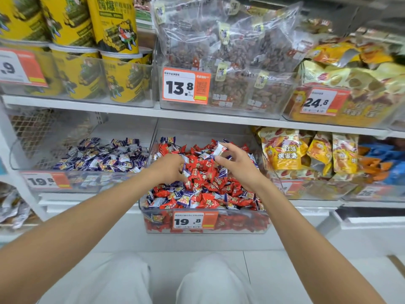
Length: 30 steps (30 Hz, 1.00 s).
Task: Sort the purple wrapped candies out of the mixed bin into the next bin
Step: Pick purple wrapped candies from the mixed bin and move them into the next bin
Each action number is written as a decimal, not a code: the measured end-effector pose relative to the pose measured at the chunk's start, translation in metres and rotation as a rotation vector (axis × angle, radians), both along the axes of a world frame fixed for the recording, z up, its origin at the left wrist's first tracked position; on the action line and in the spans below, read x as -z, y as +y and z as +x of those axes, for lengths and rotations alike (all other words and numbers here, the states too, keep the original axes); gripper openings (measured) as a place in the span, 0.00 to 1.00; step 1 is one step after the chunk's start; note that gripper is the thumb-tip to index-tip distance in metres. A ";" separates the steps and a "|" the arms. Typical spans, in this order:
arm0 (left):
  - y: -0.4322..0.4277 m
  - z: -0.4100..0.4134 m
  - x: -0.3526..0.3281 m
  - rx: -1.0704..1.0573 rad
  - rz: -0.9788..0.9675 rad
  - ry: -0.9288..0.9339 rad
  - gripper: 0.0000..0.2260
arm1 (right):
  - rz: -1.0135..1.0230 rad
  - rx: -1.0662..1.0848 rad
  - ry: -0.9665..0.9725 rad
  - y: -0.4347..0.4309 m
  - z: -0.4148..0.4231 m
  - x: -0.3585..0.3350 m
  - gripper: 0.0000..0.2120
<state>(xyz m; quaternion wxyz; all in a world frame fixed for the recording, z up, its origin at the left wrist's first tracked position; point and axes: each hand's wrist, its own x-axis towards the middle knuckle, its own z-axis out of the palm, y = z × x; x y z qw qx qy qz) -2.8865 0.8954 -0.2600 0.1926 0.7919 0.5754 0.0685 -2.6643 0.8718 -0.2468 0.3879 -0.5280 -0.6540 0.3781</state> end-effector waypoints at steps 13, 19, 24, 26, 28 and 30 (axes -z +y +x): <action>-0.015 -0.006 -0.030 0.013 -0.191 -0.685 0.08 | -0.008 -0.019 0.045 -0.010 -0.004 -0.010 0.13; -0.024 -0.027 -0.042 0.011 -0.035 -0.619 0.12 | -0.003 -0.198 -0.213 -0.013 -0.026 -0.009 0.26; -0.029 -0.040 -0.037 0.163 -0.132 -0.401 0.07 | -0.001 -0.196 -0.287 -0.011 -0.031 -0.007 0.18; -0.031 -0.030 -0.034 0.243 -0.177 -0.295 0.08 | -0.017 -0.181 -0.267 -0.013 -0.029 -0.008 0.16; -0.031 -0.017 -0.026 0.292 -0.253 -0.206 0.13 | -0.040 -0.176 -0.251 -0.014 -0.022 -0.004 0.08; -0.030 -0.006 -0.016 0.334 -0.274 -0.110 0.13 | -0.067 -0.176 -0.236 -0.017 -0.012 -0.002 0.04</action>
